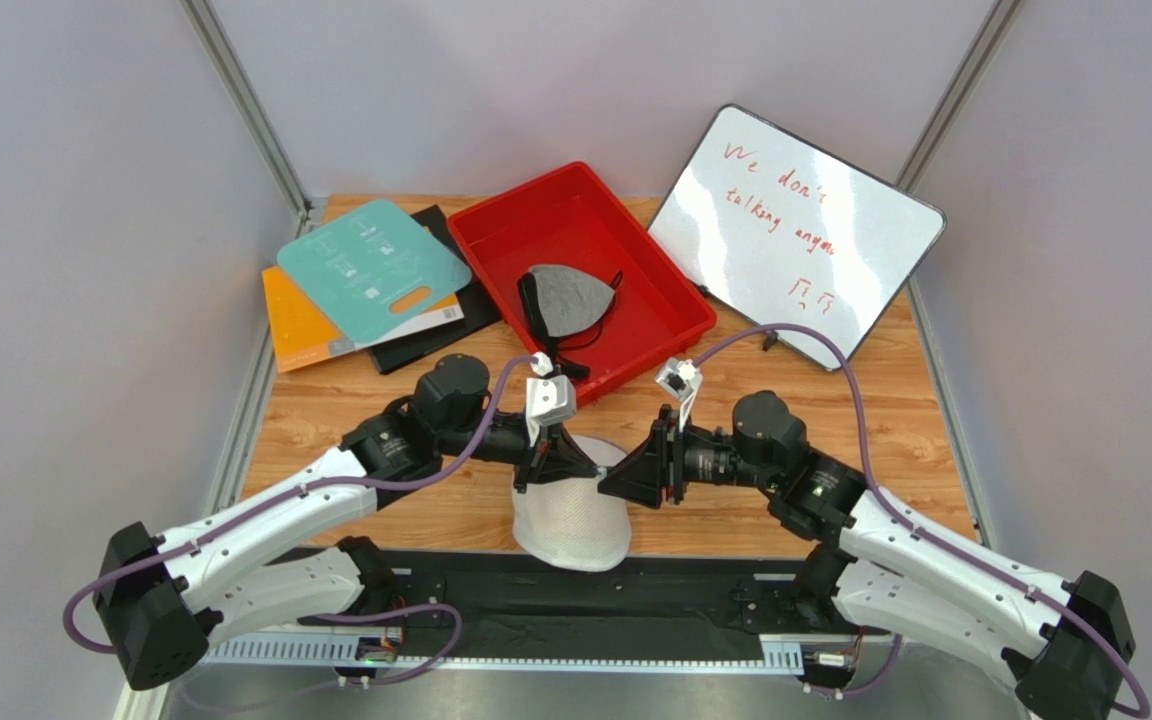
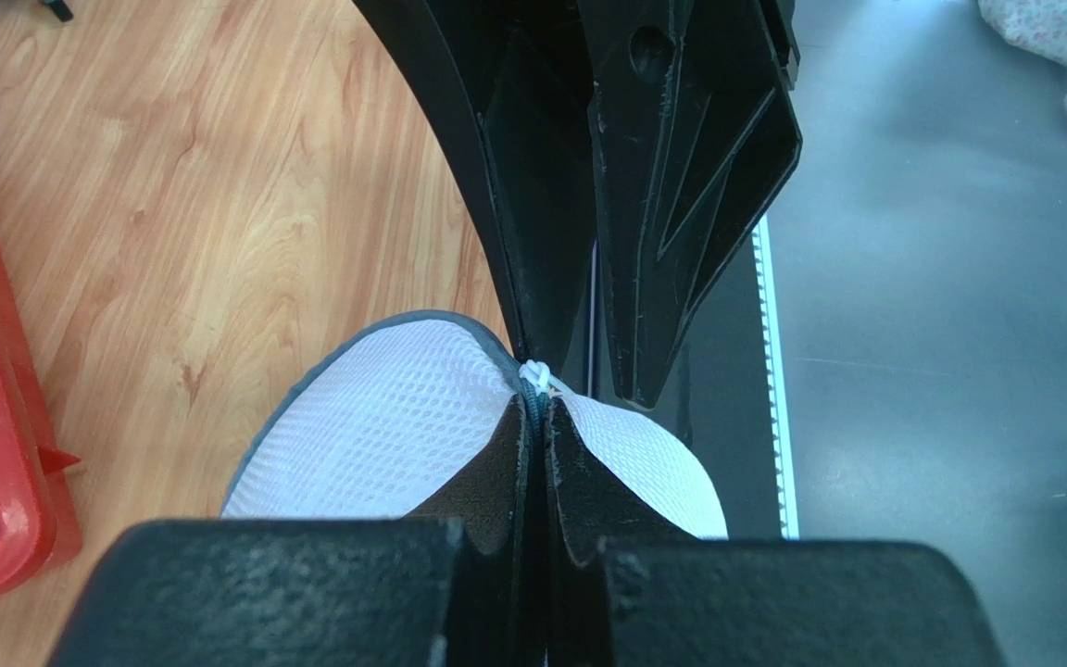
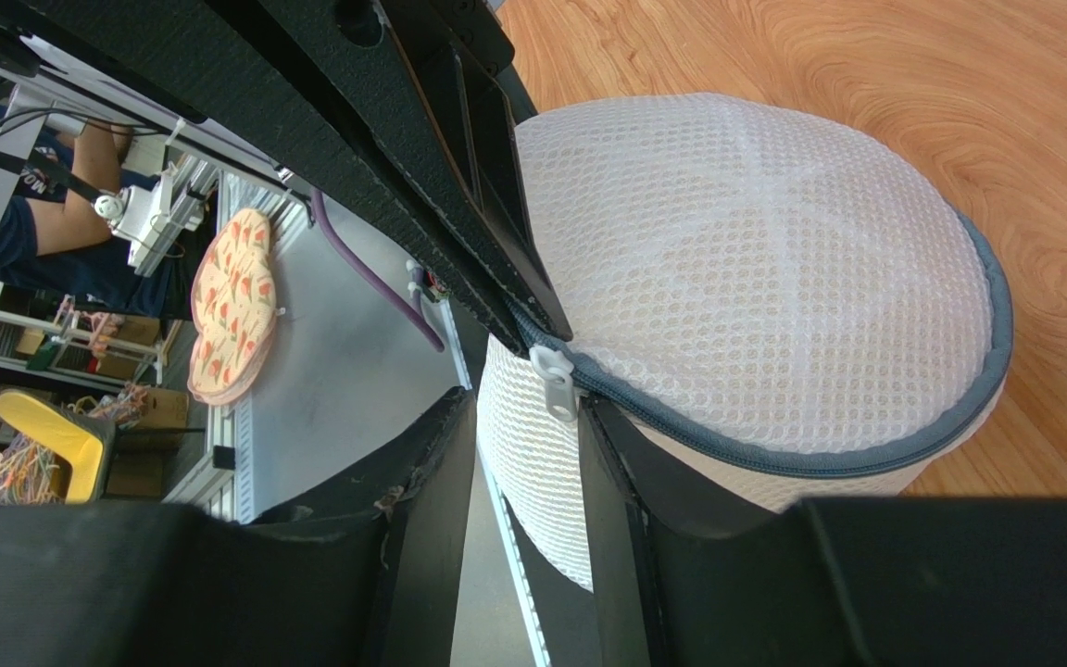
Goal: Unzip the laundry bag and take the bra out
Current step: Unzip the laundry bag at the center of the board.
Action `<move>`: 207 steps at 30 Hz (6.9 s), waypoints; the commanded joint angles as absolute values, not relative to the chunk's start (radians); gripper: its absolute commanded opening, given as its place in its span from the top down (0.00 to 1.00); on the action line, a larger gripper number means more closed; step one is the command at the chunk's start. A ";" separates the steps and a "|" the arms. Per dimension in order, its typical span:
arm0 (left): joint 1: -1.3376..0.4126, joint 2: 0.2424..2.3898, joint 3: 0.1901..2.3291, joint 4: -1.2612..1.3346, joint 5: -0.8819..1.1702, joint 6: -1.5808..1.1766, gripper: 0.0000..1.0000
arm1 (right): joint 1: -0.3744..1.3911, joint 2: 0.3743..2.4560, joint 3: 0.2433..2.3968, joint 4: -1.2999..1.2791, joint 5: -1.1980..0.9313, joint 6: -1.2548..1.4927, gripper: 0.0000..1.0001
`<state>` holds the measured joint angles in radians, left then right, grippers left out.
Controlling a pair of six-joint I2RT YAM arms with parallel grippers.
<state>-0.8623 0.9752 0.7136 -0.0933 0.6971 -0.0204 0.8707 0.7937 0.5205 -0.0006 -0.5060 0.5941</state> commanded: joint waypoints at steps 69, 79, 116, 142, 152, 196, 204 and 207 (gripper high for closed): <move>-0.864 0.943 0.683 -0.060 0.535 0.006 0.28 | 0.864 0.719 0.535 -0.166 -0.305 0.502 1.00; -0.870 1.104 0.787 -0.028 0.634 0.008 0.12 | 0.864 0.696 0.541 -0.179 -0.322 0.506 1.00; -1.046 1.151 0.870 -0.204 0.161 -0.408 0.31 | 0.865 0.666 0.560 -0.244 -0.232 0.489 1.00; -1.118 1.223 0.917 -0.229 0.123 -0.519 0.59 | 0.867 0.626 0.540 -0.247 -0.242 0.494 1.00; -1.120 1.203 0.928 -0.239 0.132 -0.496 0.90 | 0.868 0.635 0.529 -0.241 -0.239 0.488 1.00; -1.144 1.285 0.946 -0.313 0.089 -0.360 0.59 | 0.879 0.693 0.538 -0.247 -0.192 0.443 1.00; -1.146 1.244 0.933 -0.337 0.070 -0.325 1.00 | 0.879 0.698 0.523 -0.272 -0.150 0.442 1.00; -1.146 1.217 0.916 -0.333 0.101 -0.287 1.00 | 0.879 0.704 0.522 -0.279 -0.114 0.443 1.00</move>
